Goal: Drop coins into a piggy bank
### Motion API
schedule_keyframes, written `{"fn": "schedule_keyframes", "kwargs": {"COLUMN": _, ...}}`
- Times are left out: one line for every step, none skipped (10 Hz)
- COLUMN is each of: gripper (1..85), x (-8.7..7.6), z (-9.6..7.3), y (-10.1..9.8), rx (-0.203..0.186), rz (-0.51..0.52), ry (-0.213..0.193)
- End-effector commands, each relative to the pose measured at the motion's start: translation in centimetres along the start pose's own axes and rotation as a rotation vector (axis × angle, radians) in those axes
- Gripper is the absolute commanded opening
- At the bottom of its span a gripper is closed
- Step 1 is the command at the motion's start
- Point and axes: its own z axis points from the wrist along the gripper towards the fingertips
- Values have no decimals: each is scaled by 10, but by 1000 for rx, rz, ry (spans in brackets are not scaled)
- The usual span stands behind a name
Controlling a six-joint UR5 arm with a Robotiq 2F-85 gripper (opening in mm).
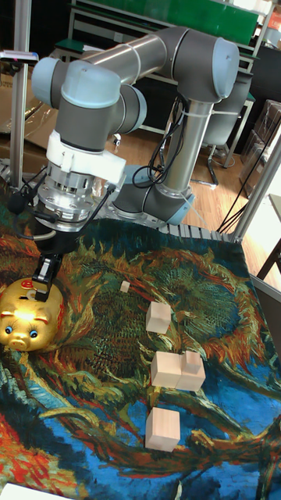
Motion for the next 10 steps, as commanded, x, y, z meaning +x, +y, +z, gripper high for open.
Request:
{"fn": "schedule_keyframes", "kwargs": {"gripper": 13, "x": 0, "z": 1, "y": 3, "rx": 3, "rz": 5, "ry": -14}}
{"fn": "schedule_keyframes", "kwargs": {"gripper": 13, "x": 0, "z": 1, "y": 4, "rx": 5, "rz": 7, "ry": -14}}
{"fn": "schedule_keyframes", "kwargs": {"gripper": 13, "x": 0, "z": 1, "y": 4, "rx": 5, "rz": 7, "ry": -15}}
{"fn": "schedule_keyframes", "kwargs": {"gripper": 13, "x": 1, "z": 1, "y": 4, "rx": 8, "rz": 7, "ry": -16}}
{"fn": "schedule_keyframes", "kwargs": {"gripper": 13, "x": 1, "z": 1, "y": 4, "rx": 8, "rz": 5, "ry": -16}}
{"fn": "schedule_keyframes", "kwargs": {"gripper": 13, "x": 0, "z": 0, "y": 4, "rx": 6, "rz": 6, "ry": -18}}
{"fn": "schedule_keyframes", "kwargs": {"gripper": 13, "x": -1, "z": 1, "y": 5, "rx": 5, "rz": 8, "ry": -23}}
{"fn": "schedule_keyframes", "kwargs": {"gripper": 13, "x": 0, "z": 0, "y": 6, "rx": 4, "rz": 8, "ry": -24}}
{"fn": "schedule_keyframes", "kwargs": {"gripper": 13, "x": 0, "z": 0, "y": 5, "rx": 4, "rz": 8, "ry": -26}}
{"fn": "schedule_keyframes", "kwargs": {"gripper": 13, "x": 0, "z": 0, "y": 6, "rx": 3, "rz": 9, "ry": -30}}
